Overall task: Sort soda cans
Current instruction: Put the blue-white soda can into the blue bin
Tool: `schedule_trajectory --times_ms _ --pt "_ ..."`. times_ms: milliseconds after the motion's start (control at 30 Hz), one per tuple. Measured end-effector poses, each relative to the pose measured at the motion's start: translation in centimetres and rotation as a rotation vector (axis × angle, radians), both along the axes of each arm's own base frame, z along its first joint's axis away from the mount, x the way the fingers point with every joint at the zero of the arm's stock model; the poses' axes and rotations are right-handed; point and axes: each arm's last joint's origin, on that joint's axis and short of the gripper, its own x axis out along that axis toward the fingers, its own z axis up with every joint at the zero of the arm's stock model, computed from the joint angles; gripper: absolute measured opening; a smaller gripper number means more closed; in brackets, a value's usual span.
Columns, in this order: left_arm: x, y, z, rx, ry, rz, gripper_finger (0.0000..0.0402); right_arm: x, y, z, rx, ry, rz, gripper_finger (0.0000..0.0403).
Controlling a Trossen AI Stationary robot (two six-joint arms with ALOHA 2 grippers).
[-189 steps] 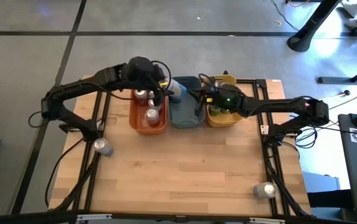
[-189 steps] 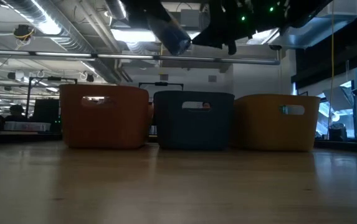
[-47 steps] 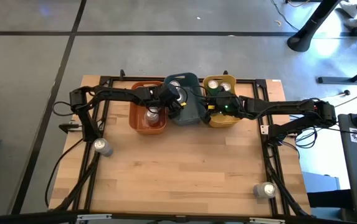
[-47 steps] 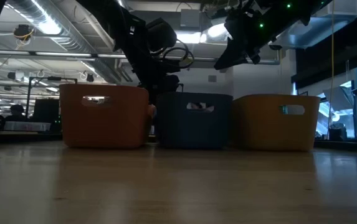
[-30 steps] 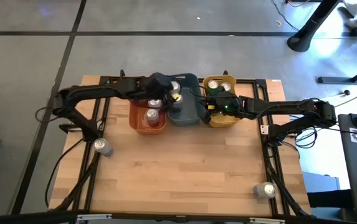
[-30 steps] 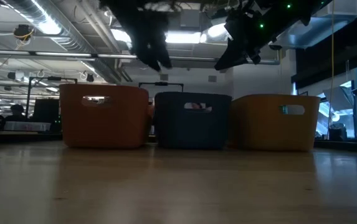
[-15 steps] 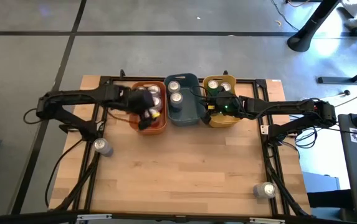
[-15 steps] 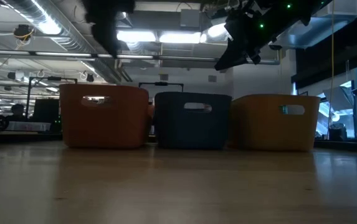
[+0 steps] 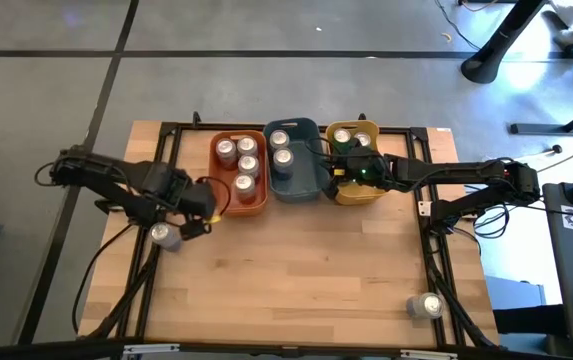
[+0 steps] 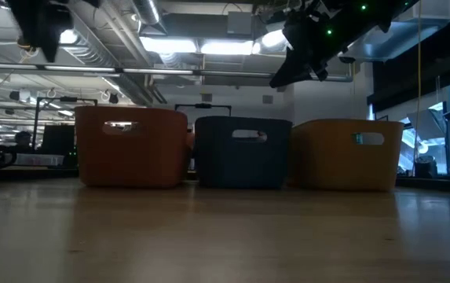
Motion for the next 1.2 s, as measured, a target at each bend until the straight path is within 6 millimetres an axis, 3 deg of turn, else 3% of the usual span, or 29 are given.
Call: schedule_trajectory --times_ms 333,733,1033,1200 --pt "-3.2 -2.0 -2.0 -0.104 0.101 -0.175 0.0376 0.0 0.0 0.0 -0.003 -0.001 0.002 0.0007" --pt "-7.2 -2.2 -4.5 -0.155 0.129 -0.142 0.0376 0.2 -0.1 0.3 -0.015 -0.032 -0.007 0.0007" --pt "-8.1 -2.3 -7.0 -0.17 0.161 -0.144 0.0376 0.2 -0.1 0.3 -0.016 -0.033 -0.007 0.0007" --pt "-8.0 -2.4 -7.1 -0.166 0.162 -0.147 0.0376 0.3 -0.1 0.2 -0.017 -0.032 -0.007 0.0007"
